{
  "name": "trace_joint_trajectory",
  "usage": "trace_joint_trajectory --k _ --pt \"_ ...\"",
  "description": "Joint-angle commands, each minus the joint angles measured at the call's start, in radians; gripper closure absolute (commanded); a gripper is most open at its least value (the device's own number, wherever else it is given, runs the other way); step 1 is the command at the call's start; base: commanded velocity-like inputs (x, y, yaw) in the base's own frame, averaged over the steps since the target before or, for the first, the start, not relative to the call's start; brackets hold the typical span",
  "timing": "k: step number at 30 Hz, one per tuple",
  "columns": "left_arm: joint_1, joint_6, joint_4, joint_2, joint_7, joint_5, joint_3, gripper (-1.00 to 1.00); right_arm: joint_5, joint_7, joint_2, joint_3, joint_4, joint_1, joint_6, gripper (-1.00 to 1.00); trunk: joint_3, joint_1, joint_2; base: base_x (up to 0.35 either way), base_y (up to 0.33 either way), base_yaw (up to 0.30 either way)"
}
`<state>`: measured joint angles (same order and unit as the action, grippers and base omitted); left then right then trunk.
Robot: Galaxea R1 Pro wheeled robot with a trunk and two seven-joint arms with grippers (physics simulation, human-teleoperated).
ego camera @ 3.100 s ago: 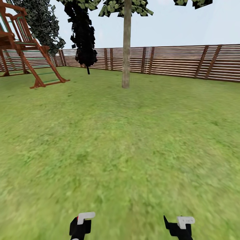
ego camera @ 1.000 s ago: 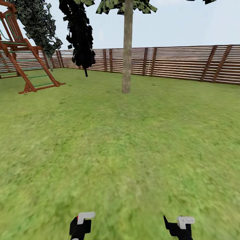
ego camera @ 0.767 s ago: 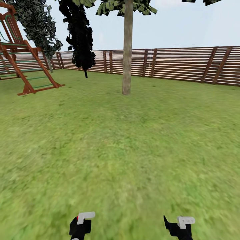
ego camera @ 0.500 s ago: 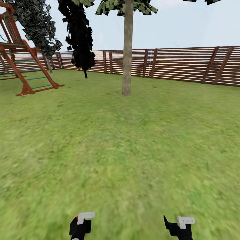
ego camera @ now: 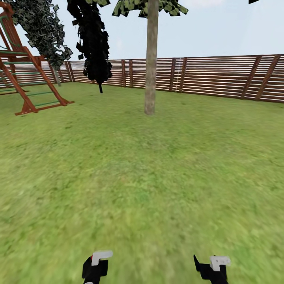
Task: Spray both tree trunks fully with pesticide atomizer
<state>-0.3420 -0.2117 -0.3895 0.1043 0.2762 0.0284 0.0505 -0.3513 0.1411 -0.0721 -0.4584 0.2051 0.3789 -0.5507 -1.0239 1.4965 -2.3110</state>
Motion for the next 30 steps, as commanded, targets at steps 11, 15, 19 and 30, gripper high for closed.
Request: trace_joint_trajectory --k 11,15,19,30 --pt "0.0 0.0 0.0 0.0 0.0 0.001 0.0 1.0 0.0 0.0 0.0 0.0 0.0 0.0 0.0 -1.0 0.0 0.0 0.0 0.339 0.0 0.0" --pt "0.0 0.0 0.0 0.0 0.0 0.001 0.0 1.0 0.0 0.0 0.0 0.0 -0.001 0.0 0.0 -1.0 0.0 0.0 0.0 0.339 0.0 0.0" --pt "0.0 0.0 0.0 0.0 0.001 0.001 0.0 1.0 0.0 0.0 0.0 0.0 0.0 0.0 0.0 -1.0 0.0 0.0 0.0 0.339 0.0 0.0" --pt "0.0 -0.001 0.0 0.0 0.001 0.001 0.0 1.0 0.0 0.0 0.0 0.0 0.0 0.0 0.0 -1.0 0.0 0.0 0.0 0.339 0.0 0.0"
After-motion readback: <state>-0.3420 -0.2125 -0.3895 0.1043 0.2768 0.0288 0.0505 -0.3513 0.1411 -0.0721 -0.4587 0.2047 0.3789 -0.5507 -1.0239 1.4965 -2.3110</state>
